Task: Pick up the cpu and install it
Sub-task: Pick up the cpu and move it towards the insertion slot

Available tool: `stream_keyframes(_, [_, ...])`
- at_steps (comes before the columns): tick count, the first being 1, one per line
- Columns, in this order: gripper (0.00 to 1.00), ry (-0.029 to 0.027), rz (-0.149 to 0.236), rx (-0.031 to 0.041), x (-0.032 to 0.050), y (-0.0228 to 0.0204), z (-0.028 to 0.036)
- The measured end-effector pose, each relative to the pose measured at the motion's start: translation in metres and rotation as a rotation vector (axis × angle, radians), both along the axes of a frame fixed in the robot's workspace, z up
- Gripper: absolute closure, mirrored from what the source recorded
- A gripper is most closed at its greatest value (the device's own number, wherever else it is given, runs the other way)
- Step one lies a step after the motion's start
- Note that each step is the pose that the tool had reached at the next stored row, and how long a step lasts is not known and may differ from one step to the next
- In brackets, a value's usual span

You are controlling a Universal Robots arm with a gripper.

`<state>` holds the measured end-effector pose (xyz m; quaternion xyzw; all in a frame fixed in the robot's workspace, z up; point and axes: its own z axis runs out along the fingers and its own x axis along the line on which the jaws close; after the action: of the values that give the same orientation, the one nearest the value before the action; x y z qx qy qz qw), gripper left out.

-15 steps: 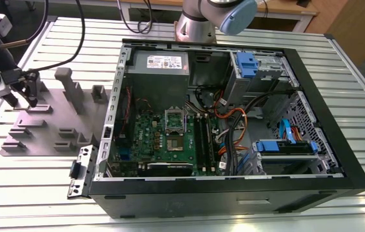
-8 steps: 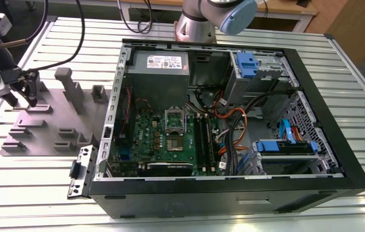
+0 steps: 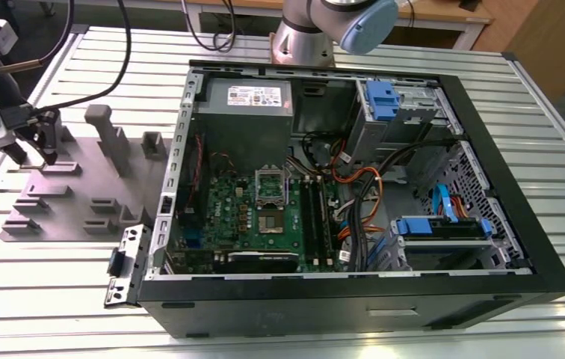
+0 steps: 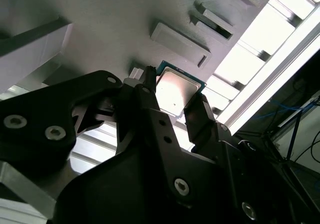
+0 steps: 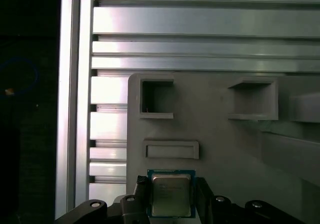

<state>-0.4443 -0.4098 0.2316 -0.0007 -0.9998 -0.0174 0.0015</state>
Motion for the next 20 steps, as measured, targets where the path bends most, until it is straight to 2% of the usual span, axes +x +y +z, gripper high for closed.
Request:
stream_keyframes(2, [0.53,0.0,0.0,0.0,0.0,0.0,0.0037])
stream_keyframes(6, [0.53,0.0001,0.0,0.0,0.0,0.0,0.0041])
stream_keyframes(8, [0.53,0.0,0.0,0.0,0.0,0.0,0.0064])
stream_keyframes(19, [0.53,0.0,0.0,0.0,0.0,0.0,0.0066])
stream_keyframes(20, [0.53,0.0,0.0,0.0,0.0,0.0,0.0162])
